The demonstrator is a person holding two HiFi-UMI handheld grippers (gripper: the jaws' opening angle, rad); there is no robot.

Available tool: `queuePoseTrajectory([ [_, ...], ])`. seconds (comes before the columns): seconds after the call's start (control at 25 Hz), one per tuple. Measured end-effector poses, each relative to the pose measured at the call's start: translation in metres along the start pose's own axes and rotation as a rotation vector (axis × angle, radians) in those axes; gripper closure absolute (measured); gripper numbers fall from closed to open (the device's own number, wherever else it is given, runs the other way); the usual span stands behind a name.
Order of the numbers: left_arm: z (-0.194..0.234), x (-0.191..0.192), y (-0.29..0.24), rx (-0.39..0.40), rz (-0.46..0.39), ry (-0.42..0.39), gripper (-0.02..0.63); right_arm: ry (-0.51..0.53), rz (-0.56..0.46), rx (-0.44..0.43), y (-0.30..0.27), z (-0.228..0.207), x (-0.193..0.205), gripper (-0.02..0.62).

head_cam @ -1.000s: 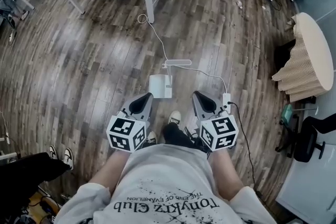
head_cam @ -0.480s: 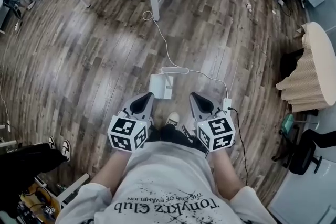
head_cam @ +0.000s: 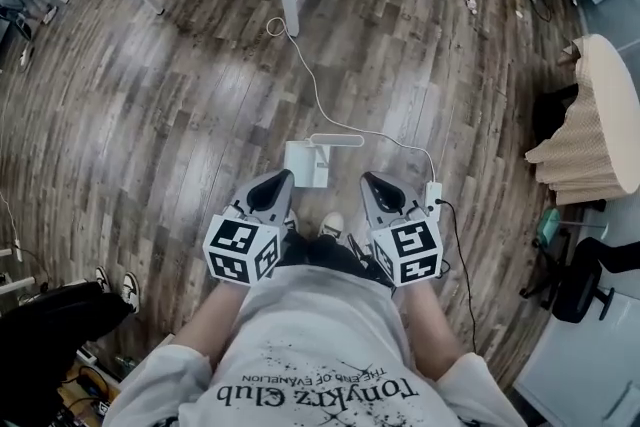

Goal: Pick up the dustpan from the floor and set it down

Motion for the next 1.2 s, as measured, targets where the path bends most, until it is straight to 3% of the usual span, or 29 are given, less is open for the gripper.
queuePoseTrajectory([
  [0.48, 0.018, -0.007, -0.022, 0.012, 0.010, -0.020, 0.583, 0.043, 0.092, -0.008, -0.034, -0.022, 0.003, 0.569],
  [1.2, 0.035, 0.012, -0.066, 0.014, 0.056, 0.030, 0.583, 0.160, 0.192, -0.043, -0.077, -0.046, 0.014, 0.569],
])
Point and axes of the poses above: the fingertips, and each gripper's own axes: y backward along the fingers, z to its left, x out of its underside, the point moved 2 cm from there along y, backward along the fingers, and after that the axes turned 13 degrees about -x, right-handed, at the moved point
